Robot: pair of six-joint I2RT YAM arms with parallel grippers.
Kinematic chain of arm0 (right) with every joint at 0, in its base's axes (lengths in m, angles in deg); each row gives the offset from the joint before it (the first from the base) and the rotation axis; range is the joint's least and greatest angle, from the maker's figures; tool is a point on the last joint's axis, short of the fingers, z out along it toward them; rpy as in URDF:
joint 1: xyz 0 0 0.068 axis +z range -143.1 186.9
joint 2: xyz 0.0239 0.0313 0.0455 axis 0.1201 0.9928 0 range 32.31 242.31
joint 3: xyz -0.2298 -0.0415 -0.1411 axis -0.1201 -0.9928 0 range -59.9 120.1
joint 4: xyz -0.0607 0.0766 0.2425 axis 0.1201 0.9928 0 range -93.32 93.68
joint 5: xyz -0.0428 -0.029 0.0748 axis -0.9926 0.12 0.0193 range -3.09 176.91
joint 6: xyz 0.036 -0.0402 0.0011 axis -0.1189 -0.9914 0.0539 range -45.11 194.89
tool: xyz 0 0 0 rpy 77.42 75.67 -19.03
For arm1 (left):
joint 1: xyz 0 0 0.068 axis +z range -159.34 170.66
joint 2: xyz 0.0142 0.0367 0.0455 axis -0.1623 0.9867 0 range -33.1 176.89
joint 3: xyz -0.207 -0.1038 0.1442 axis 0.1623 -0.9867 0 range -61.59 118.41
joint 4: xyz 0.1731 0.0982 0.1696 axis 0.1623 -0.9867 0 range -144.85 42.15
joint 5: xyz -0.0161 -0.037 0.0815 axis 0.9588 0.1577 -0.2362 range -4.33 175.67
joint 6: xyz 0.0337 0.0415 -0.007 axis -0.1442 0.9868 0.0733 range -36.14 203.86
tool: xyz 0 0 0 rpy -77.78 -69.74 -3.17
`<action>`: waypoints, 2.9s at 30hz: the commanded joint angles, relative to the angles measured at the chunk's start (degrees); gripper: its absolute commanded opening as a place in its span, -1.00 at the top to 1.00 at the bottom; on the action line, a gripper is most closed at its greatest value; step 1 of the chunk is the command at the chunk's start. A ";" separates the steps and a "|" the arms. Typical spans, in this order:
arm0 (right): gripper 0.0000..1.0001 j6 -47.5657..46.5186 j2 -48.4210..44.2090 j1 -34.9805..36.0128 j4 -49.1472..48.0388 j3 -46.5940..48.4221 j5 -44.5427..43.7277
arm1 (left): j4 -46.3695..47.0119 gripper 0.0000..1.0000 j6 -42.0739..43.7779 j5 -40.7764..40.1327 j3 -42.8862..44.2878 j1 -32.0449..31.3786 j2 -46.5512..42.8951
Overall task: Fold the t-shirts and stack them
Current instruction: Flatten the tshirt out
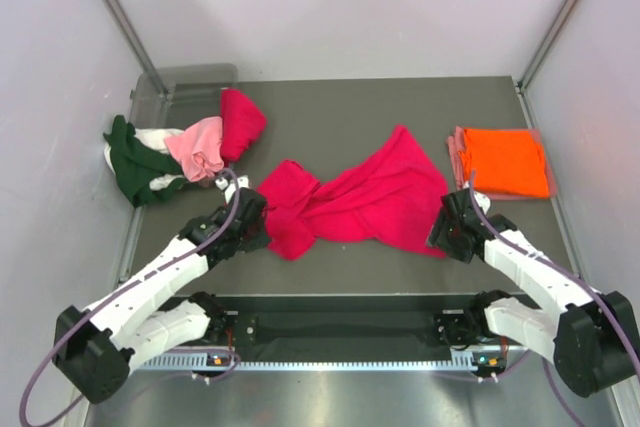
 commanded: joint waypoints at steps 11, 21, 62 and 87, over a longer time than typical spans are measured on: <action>0.04 5.84 3.69 1.44 -5.37 -3.04 -1.89 | 3.00 1.00 -0.30 3.87 -1.47 11.42 -10.90; 1.00 4.35 2.39 1.44 -2.84 1.52 -3.38 | 1.16 1.00 0.57 2.99 1.25 12.56 -11.78; 1.00 -14.38 16.98 -12.71 0.85 64.62 27.03 | 1.00 1.00 2.16 25.49 68.90 42.86 23.46; 1.00 -17.18 -14.77 -12.80 11.41 69.04 18.96 | 3.17 1.00 6.21 16.23 79.85 43.85 3.14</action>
